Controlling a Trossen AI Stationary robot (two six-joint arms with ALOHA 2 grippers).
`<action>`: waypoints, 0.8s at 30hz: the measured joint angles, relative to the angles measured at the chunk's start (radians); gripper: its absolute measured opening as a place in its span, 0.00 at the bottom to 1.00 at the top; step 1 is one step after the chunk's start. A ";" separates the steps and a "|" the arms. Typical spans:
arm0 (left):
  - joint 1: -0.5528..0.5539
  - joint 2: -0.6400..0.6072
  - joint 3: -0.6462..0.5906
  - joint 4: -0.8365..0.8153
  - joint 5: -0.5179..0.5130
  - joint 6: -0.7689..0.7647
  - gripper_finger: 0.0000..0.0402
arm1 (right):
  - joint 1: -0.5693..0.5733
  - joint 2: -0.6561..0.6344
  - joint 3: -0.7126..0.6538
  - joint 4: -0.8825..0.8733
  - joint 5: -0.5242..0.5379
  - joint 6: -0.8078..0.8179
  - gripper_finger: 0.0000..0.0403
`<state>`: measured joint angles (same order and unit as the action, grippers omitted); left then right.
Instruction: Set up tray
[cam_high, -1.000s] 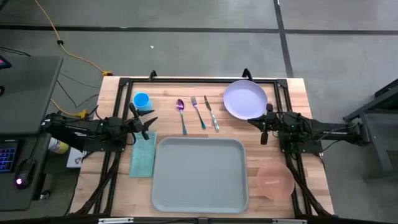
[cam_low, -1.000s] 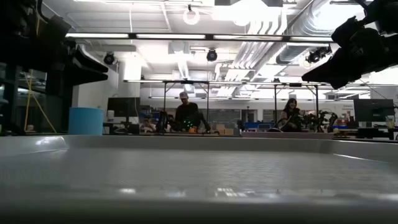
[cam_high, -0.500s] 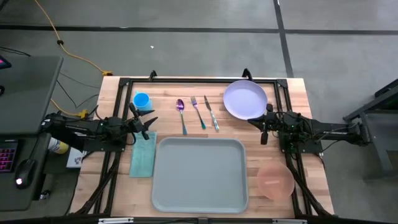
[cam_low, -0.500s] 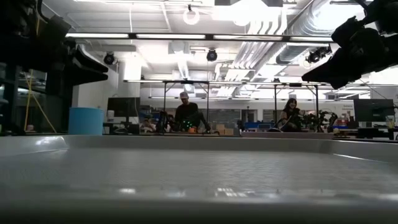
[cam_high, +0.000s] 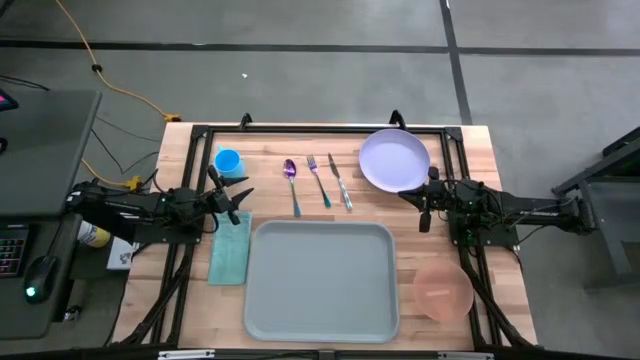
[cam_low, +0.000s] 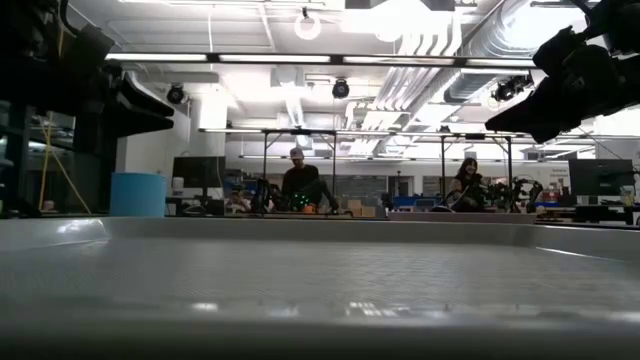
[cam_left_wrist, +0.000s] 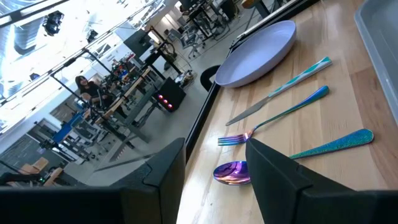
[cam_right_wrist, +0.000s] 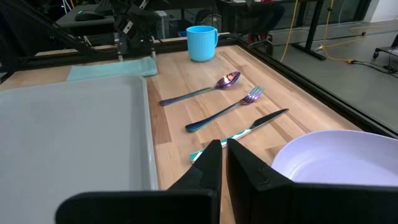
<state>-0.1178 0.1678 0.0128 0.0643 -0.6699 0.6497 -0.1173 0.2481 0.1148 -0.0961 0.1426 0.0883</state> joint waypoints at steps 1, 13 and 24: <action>0.000 0.000 0.000 0.000 0.000 0.000 0.50 | 0.000 0.000 0.000 0.000 0.000 0.000 0.00; 0.000 0.000 0.002 0.000 0.103 -0.269 0.50 | 0.000 0.000 0.000 0.000 0.000 0.000 0.00; 0.000 0.000 0.005 -0.009 0.271 -0.479 0.50 | 0.000 0.000 0.000 0.000 0.000 0.000 0.00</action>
<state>-0.1181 0.1677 0.0180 0.0551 -0.3990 0.1703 -0.1173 0.2481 0.1150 -0.0963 0.1429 0.0883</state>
